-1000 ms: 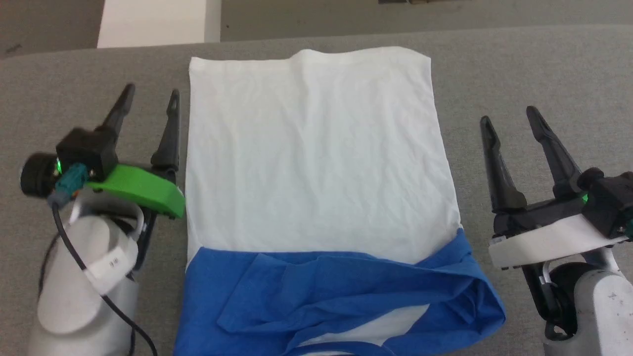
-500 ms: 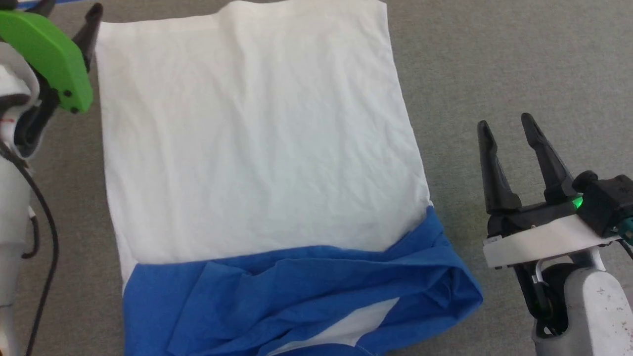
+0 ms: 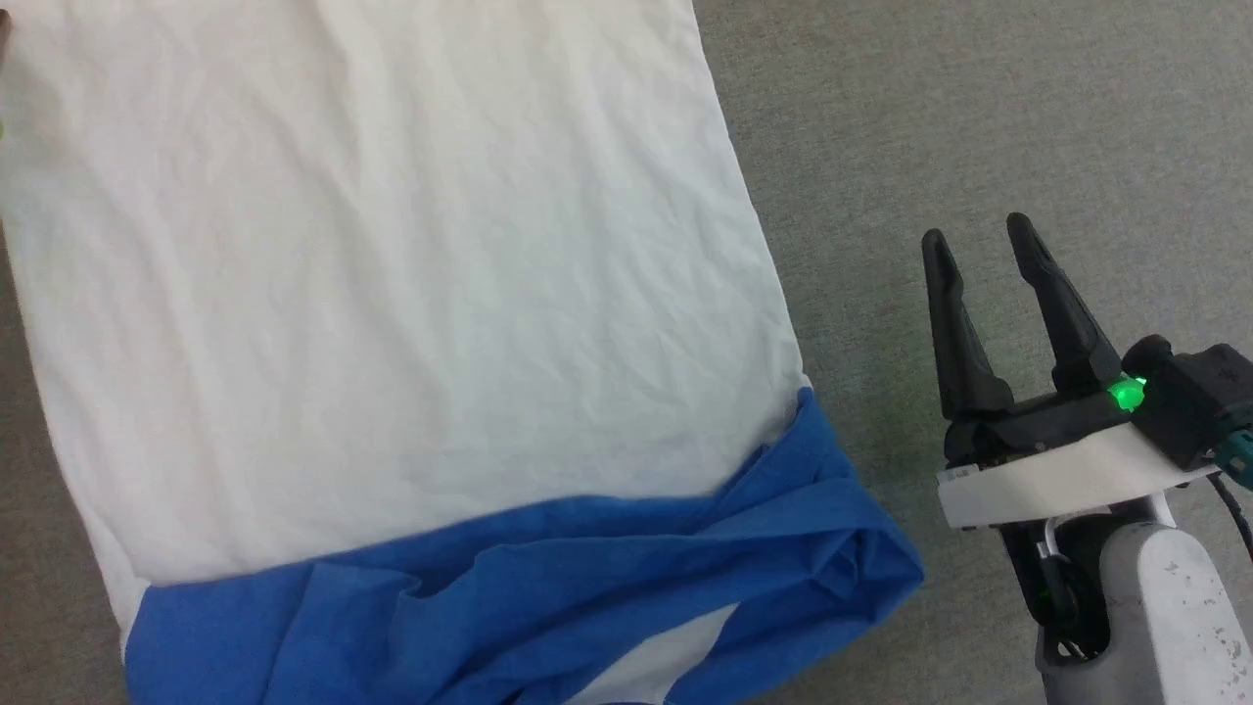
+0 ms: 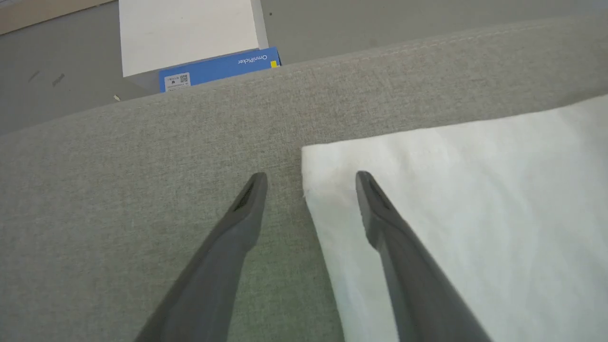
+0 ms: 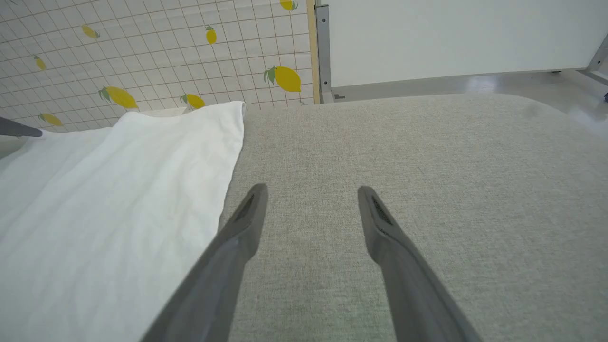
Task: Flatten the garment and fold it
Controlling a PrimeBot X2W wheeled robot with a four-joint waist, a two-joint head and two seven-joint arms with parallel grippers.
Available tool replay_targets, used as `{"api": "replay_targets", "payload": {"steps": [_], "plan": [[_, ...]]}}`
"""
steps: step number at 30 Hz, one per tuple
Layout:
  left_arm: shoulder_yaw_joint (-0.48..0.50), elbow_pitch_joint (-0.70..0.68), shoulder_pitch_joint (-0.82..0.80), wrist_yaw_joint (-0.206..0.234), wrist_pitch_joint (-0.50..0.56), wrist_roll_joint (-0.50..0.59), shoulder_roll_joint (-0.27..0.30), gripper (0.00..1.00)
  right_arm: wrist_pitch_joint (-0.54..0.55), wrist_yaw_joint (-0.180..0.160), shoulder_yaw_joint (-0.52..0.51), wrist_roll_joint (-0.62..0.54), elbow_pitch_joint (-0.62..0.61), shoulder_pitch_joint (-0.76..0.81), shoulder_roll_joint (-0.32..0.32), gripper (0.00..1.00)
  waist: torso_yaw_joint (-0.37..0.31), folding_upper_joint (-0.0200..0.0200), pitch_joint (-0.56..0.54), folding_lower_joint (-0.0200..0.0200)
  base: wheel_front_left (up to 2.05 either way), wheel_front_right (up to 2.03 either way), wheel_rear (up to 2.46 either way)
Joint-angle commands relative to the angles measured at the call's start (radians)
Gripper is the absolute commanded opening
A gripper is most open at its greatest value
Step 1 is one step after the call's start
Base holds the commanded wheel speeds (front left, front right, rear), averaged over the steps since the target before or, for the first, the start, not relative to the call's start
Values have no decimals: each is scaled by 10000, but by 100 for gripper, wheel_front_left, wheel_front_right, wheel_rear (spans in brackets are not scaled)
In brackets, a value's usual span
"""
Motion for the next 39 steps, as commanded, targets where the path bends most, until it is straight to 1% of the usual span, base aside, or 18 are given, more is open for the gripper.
{"api": "replay_targets", "payload": {"steps": [1, 2, 6, 7, 8, 9, 11, 16, 18, 19, 20, 22, 26, 31, 35, 39], "plan": [[5, -141, -174, 167, 170, 138, 125, 100, -88, -15, 50, 57, 0, -167, 23, 100, -296, 0, 406, -1, 0, 0, 0], [4, -213, -171, 264, 281, 180, 167, 100, -91, -15, 59, 33, 16, -179, 23, 100, -306, 0, 447, -1, 0, 0, 0], [-113, -590, -70, 371, 684, 275, 359, 100, -152, -15, 87, 47, 54, -290, 23, 100, -290, 0, 615, -1, 0, 0, 0], [-134, -633, -54, 382, 744, 276, 371, 59, -149, -15, 102, 44, 63, -324, 23, 100, -274, 0, 632, -1, 0, 0, 0], [-166, -675, -27, 390, 833, 270, 383, 21, -134, -15, 123, 28, 72, -371, 23, 100, -249, 0, 645, -1, 0, 0, 0], [-196, -696, 6, 383, 941, 247, 396, 0, -117, -15, 139, 0, 73, -415, 23, 100, -224, 0, 647, -1, 0, 0, 0], [-223, -821, 41, 341, 1069, 153, 386, 0, -55, -15, 162, -96, 39, -560, 23, 100, -156, 0, 648, -1, 0, 0, 0], [-306, -1090, -63, 168, 684, 165, 336, 0, 340, -15, 291, -643, -156, -1496, 24, 100, 81, 0, 637, -1, 0, 0, 0], [-441, -1156, -142, 9, 454, 254, 310, 0, 686, -15, 362, -847, -153, -2219, 5, 100, 214, 0, 630, -1, 0, 0, 0], [-593, -1201, -191, -185, 342, 343, 345, 0, 971, -15, 379, -932, -63, -2710, -23, 100, 295, 0, 638, -1, 0, 0, 0], [-666, -1224, -248, -275, 201, 405, 337, 0, 1191, -15, 414, -979, 44, -3160, -49, 100, 369, 0, 655, -1, 0, 0, 0], [-779, -1191, -364, -430, -157, 420, 175, 0, 1726, -15, 452, -1052, 476, -4231, -72, 100, 578, 0, 667, -1, 0, 0, 0], [-1029, -1036, -598, -681, -763, 511, -113, 0, 2763, -15, 503, -890, 2007, -6338, -44, 100, 990, 0, 731, -1, 0, 0, 0], [-1275, -817, -942, -896, -1345, 483, -543, 0, 4421, -15, 422, -781, 4572, -8238, -2, 100, 1549, 0, 880, -1, 0, 0, 0], [-1508, -581, -1158, -1060, -1866, 470, -895, 0, 5515, -15, 528, -1101, 6149, -9141, 0, 100, 1929, 0, 954, -1, 0, 0, 0], [-1689, -282, -1336, -1165, -2281, 468, -1141, 0, 6398, -15, 600, -1632, 7227, -9739, -56, 100, 2160, 0, 1013, -1, 0, 0, 0]]}}
